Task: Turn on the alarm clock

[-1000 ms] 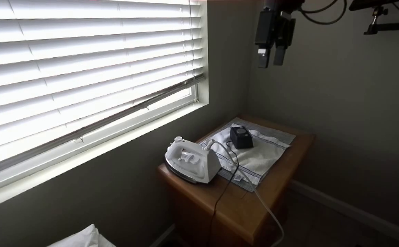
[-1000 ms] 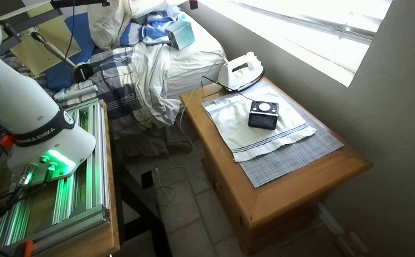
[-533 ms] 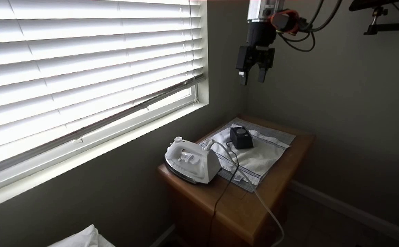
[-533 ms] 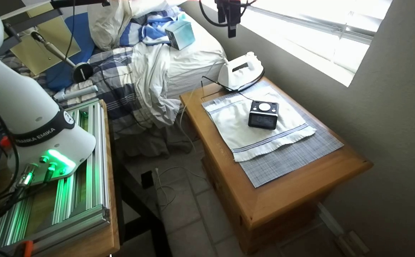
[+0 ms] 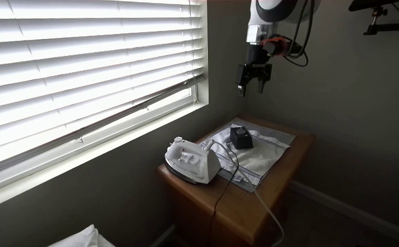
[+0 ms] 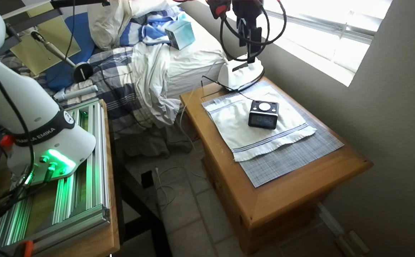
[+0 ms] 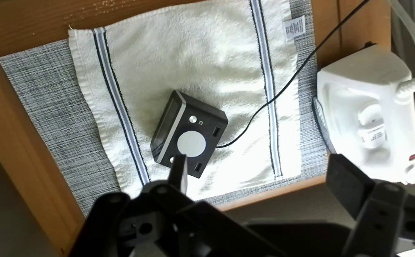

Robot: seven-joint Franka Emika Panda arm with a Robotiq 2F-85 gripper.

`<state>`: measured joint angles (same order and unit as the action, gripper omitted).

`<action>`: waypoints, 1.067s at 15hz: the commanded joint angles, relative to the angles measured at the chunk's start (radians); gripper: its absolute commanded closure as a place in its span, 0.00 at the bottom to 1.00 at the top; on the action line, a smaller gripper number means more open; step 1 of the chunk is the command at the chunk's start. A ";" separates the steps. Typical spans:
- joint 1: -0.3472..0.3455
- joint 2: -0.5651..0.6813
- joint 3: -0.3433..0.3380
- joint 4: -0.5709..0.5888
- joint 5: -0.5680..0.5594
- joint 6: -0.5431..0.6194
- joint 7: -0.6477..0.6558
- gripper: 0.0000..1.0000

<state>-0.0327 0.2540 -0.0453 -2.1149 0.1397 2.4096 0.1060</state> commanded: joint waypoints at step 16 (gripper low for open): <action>0.032 0.035 0.008 0.026 -0.023 0.045 0.076 0.26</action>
<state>-0.0210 0.2571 -0.0407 -2.1143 0.1397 2.4212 0.1217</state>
